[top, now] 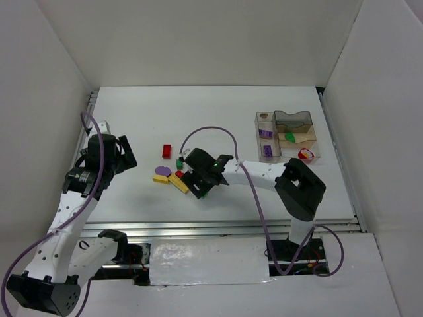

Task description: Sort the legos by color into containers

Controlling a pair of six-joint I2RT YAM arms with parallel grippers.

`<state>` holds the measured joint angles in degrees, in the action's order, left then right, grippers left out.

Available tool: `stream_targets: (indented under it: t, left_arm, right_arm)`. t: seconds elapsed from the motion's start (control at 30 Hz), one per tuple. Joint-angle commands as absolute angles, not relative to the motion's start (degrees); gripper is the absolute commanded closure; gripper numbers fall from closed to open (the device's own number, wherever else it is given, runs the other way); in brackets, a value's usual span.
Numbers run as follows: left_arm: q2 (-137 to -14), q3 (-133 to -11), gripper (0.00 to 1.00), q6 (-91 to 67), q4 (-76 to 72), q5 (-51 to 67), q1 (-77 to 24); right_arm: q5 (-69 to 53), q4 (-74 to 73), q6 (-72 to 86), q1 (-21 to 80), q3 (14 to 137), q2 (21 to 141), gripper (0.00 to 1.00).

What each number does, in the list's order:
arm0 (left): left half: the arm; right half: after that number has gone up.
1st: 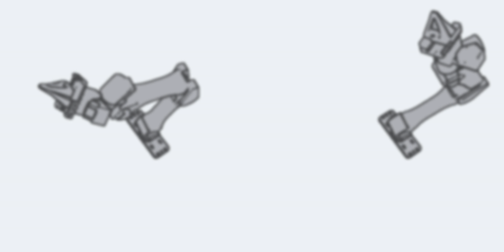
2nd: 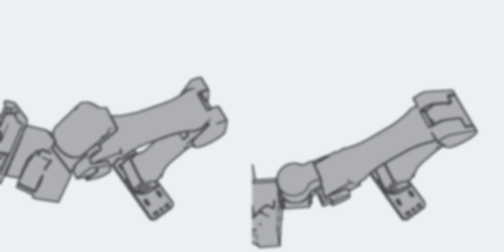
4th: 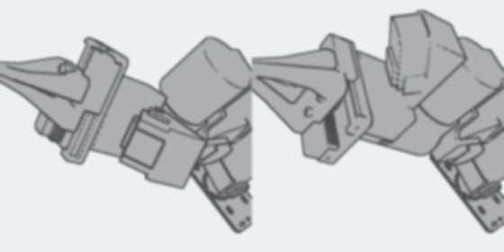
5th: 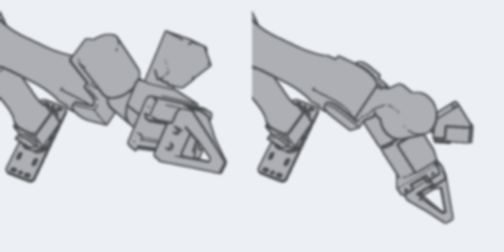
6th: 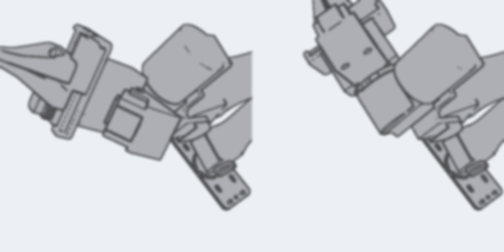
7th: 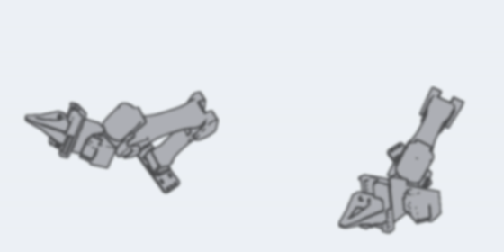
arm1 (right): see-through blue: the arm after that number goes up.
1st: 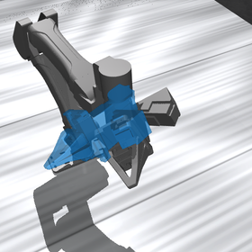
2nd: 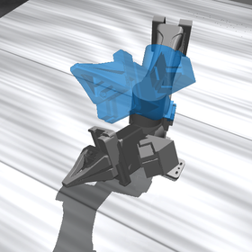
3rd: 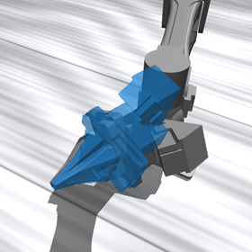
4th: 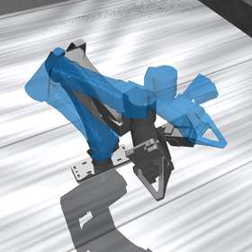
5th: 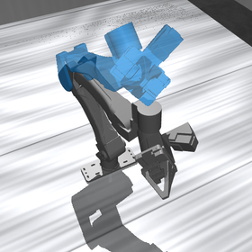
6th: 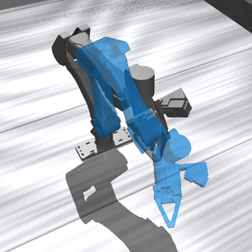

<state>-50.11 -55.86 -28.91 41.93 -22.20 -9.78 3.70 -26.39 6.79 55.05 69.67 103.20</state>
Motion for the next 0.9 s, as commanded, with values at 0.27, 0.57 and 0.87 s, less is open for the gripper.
stream_targets:
  t: [0.27,0.57,0.87]
  left_arm:
    - [-50.1,-56.4,0.0,-28.7,40.3,-21.2,-9.5]
    - [-49.7,-56.3,0.0,-28.7,40.1,-20.9,-9.5]
    - [-49.2,-56.2,0.01,-28.5,39.9,-20.4,-9.5]
  right_arm:
    - [3.5,-25.5,6.2,57.0,70.2,107.7,0.44]
    - [16.6,-19.6,13.9,53.7,65.8,97.5,1.0]
    - [18.2,-27.5,27.6,18.9,70.9,88.1,1.0]
